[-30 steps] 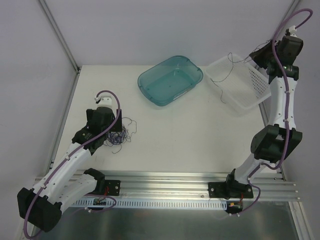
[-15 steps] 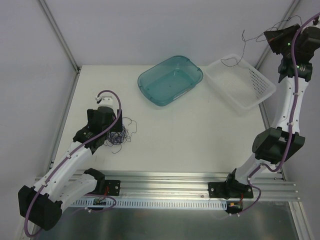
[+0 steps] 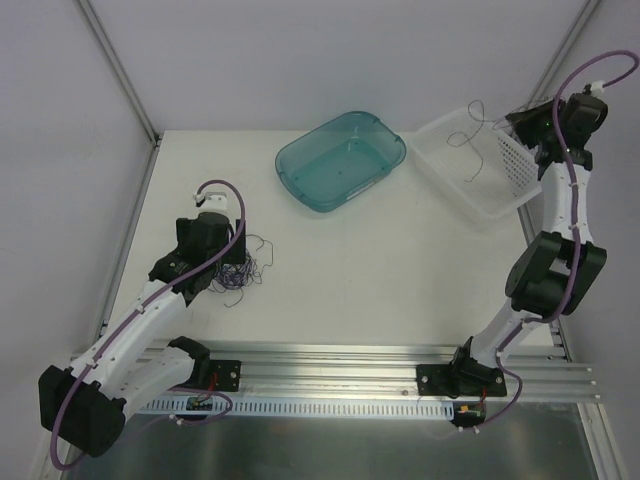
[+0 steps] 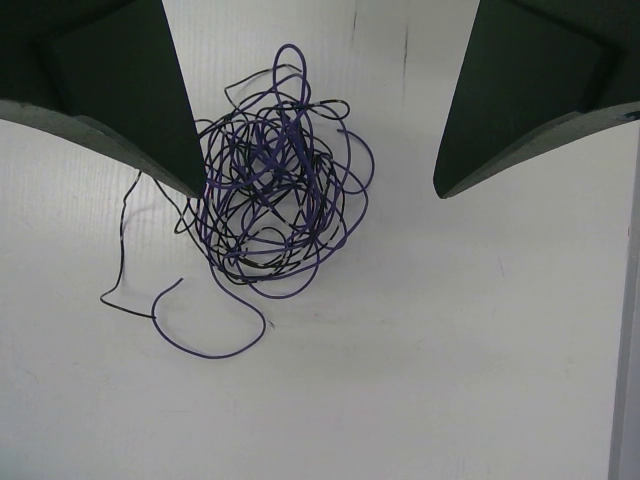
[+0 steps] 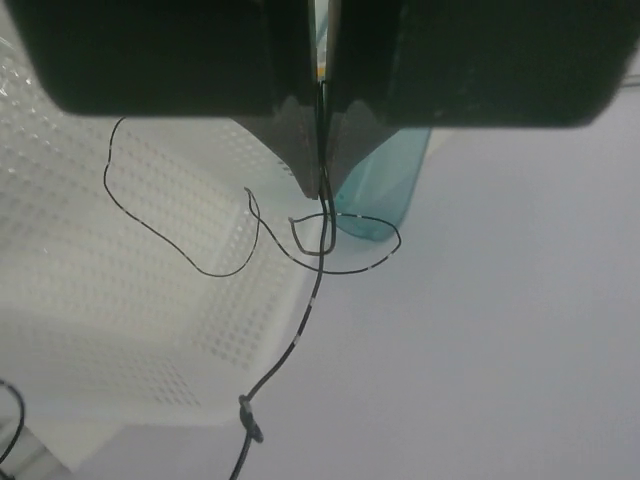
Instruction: Untangle the cables
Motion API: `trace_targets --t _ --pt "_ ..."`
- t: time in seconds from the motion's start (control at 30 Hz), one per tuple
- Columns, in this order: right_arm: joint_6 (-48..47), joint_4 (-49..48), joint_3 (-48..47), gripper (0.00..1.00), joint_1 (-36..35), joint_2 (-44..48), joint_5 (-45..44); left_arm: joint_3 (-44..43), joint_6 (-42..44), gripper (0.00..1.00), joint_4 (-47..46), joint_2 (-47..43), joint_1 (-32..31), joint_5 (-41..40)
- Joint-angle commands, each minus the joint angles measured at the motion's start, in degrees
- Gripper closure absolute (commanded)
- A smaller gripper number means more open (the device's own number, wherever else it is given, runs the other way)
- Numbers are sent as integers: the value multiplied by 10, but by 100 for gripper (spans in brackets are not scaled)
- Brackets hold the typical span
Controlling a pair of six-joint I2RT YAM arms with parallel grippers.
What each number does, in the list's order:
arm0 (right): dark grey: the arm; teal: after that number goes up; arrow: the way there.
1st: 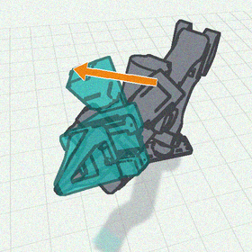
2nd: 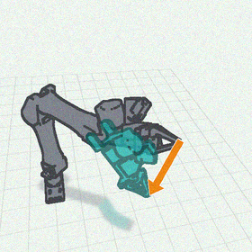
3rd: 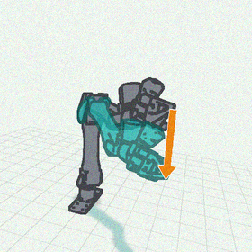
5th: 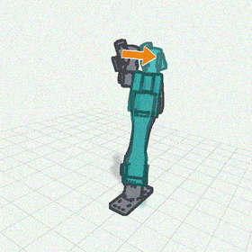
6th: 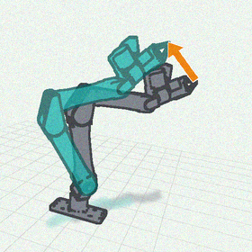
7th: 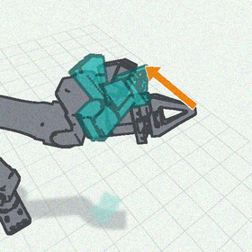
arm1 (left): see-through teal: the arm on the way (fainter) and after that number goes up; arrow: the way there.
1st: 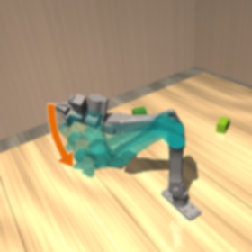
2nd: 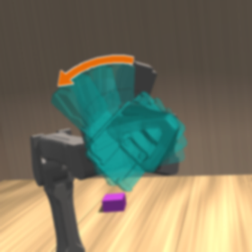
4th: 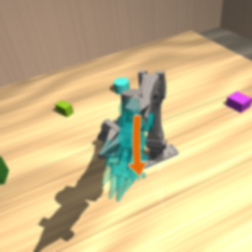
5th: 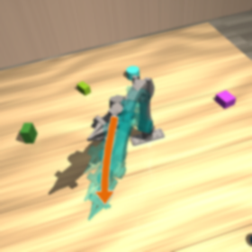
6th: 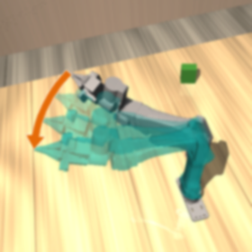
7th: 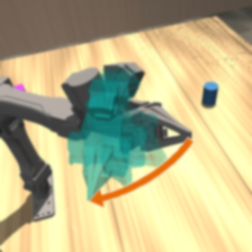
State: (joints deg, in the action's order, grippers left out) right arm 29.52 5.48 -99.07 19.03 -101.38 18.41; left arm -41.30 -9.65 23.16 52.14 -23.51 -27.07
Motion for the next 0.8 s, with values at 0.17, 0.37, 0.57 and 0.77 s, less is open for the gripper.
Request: trace_targets --t 0.17,0.37,0.57,0.77 --pt "-28 -1 56 55 -6 -86 18 -2 5 1 -8 7 7 4" --pt "-118 165 -16 21 -21 -28 -41 -4 2 1 -7 2 7 23" --pt "-218 329 -29 5 -67 89 -129 -4 -3 1 -7 -5 7 50" --pt "-249 379 111 3 -156 252 -155 -7 -18 1 -3 9 7 79"
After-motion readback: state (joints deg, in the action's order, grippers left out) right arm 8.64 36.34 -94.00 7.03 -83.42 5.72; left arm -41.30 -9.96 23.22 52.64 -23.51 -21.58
